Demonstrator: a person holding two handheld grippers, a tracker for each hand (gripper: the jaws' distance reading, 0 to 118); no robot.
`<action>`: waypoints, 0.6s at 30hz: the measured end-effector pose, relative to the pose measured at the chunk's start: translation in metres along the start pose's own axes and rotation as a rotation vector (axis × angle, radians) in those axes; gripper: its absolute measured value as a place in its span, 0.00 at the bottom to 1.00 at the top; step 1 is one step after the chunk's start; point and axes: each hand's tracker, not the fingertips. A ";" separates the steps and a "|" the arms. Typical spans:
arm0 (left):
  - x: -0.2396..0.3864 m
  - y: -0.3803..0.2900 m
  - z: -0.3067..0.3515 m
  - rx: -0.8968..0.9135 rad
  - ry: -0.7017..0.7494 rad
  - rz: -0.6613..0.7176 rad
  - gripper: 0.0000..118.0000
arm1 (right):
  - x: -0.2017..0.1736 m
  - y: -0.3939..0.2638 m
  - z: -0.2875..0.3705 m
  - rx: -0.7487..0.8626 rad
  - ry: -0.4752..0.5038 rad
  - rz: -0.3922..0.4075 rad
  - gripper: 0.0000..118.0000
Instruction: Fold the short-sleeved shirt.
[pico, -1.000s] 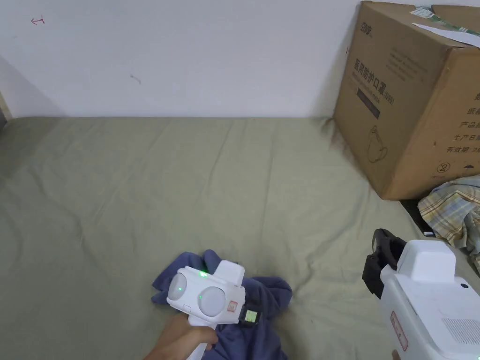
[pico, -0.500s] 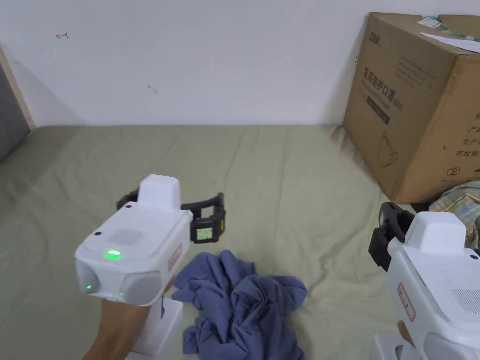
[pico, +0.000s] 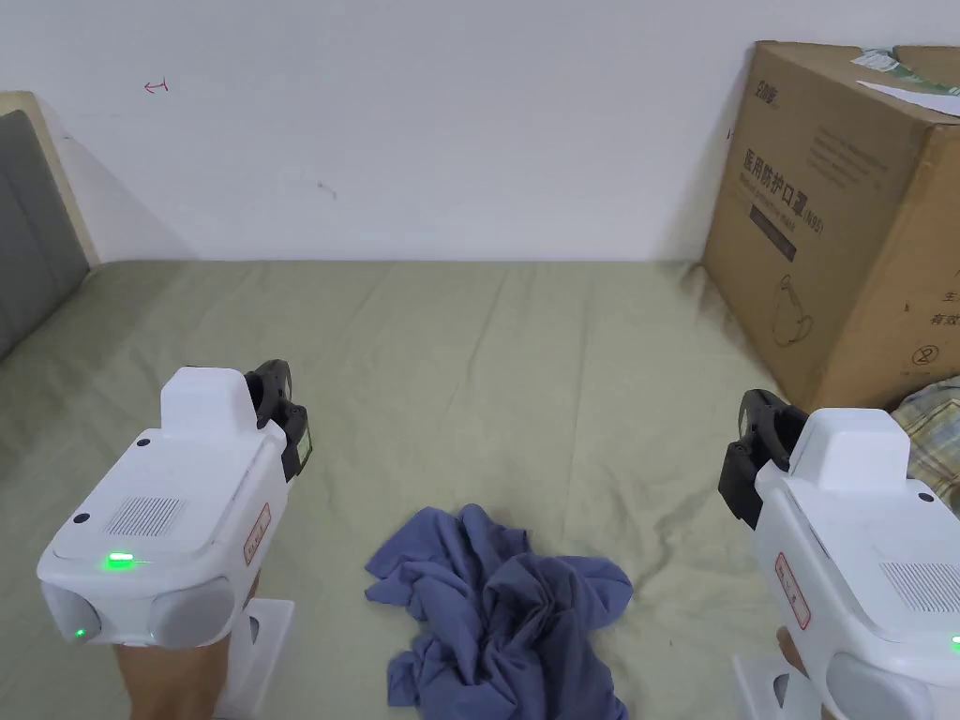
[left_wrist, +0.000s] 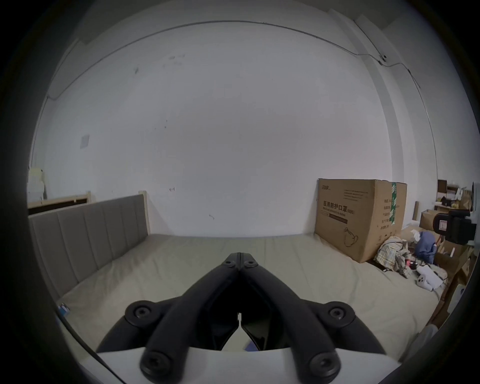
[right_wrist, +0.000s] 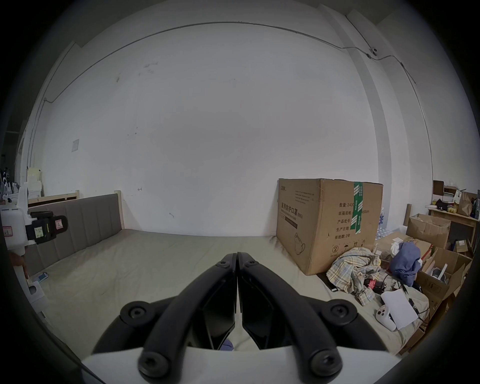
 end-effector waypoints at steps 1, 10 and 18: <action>-0.001 -0.001 -0.001 0.001 0.011 0.003 0.00 | -0.001 0.000 0.000 0.000 0.001 0.001 0.00; -0.002 -0.020 -0.024 -0.232 0.000 -0.004 0.00 | 0.002 -0.001 -0.003 -0.004 0.001 0.002 0.00; -0.004 -0.100 -0.061 -0.570 -0.078 0.134 0.00 | 0.008 -0.016 -0.012 -0.042 -0.003 0.000 0.00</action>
